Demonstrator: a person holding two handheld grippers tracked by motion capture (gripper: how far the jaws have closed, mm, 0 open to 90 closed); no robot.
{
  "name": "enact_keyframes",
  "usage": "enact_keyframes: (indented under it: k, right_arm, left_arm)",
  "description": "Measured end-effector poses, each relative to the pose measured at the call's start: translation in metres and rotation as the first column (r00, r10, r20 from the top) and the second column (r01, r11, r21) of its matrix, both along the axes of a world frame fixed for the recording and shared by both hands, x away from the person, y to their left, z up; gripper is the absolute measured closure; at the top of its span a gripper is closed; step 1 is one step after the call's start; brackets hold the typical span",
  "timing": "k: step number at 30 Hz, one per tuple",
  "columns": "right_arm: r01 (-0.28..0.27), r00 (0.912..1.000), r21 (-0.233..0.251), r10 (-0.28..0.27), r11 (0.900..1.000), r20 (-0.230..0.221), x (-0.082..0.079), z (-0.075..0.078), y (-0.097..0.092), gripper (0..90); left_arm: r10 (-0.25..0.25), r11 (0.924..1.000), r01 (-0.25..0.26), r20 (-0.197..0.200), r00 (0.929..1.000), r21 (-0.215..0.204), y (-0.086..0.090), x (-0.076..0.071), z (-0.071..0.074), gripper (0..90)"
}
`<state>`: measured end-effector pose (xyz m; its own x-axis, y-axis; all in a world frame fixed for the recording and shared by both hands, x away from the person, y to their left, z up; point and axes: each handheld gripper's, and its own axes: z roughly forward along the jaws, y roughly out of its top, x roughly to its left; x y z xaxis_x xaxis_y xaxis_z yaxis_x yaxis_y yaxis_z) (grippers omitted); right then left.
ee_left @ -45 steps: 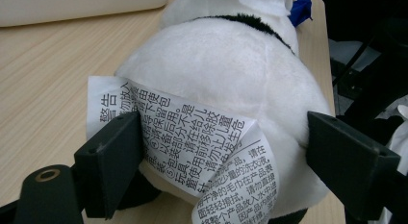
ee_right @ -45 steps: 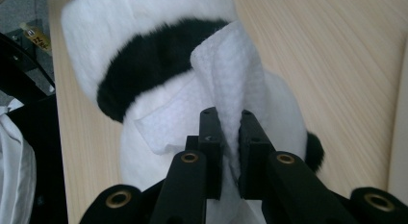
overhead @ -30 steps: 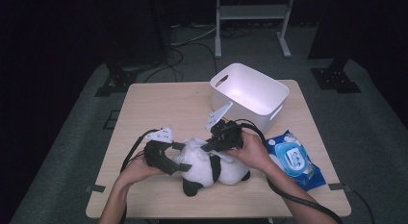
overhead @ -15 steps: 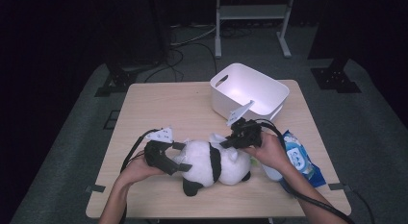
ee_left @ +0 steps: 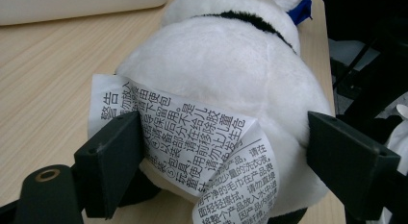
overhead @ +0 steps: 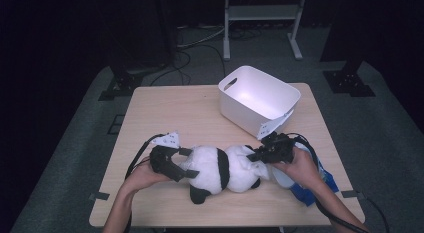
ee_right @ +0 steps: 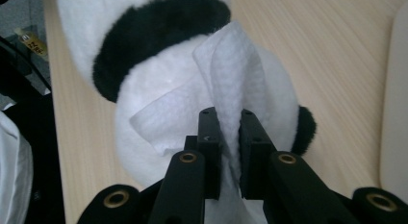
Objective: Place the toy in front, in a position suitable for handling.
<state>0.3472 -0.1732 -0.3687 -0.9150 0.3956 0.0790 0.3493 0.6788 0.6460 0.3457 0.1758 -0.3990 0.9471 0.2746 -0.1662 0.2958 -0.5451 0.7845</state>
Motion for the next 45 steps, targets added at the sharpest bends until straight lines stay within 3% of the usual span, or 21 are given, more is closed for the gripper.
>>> enact_keyframes:
  k: [9, 17, 25, 27, 31, 35, 45]
  right_arm:
    - [-0.079, 0.9968, 0.021, 0.079, 0.9967, 0.010, -0.015, -0.001, 0.019, 80.8]
    - [-0.159, 0.9872, 0.029, 0.159, 0.9868, 0.008, -0.022, 0.003, 0.054, 80.8]
    - [-0.256, 0.9661, 0.031, 0.254, 0.9662, 0.044, -0.023, 0.018, 0.103, 80.9]
    - [-0.286, 0.9572, 0.023, 0.285, 0.9579, 0.051, -0.024, 0.020, 0.115, 80.9]
    - [-0.315, 0.9477, -0.015, 0.315, 0.9490, 0.050, -0.028, 0.018, 0.126, 80.9]
    - [-0.304, 0.9518, -0.024, 0.304, 0.9524, 0.037, -0.028, 0.013, 0.117, 80.9]
    - [-0.185, 0.9819, -0.039, 0.187, 0.9819, 0.031, -0.021, 0.007, 0.060, 80.9]
  left_arm:
    - [0.007, 1.0000, -0.007, -0.002, 1.0000, -0.003, 0.001, 0.001, -0.001, 14.0]
    - [0.005, 1.0000, -0.005, 0.000, 1.0000, -0.005, 0.000, 0.001, -0.001, 13.9]
    - [0.021, 0.9998, -0.021, 0.027, 0.9994, -0.008, 0.004, -0.003, 0.001, 10.1]
    - [0.029, 0.9996, -0.029, 0.030, 0.9991, -0.004, 0.007, -0.004, 0.003, 10.1]
    - [0.026, 0.9996, -0.027, 0.025, 0.9993, 0.012, 0.008, -0.005, 0.001, 10.2]
    - [0.028, 0.9994, -0.028, 0.023, 0.9994, 0.018, 0.007, -0.005, 0.000, 10.3]
    - [0.038, 0.9990, -0.039, 0.017, 0.9991, 0.021, 0.004, -0.003, -0.001, 10.8]
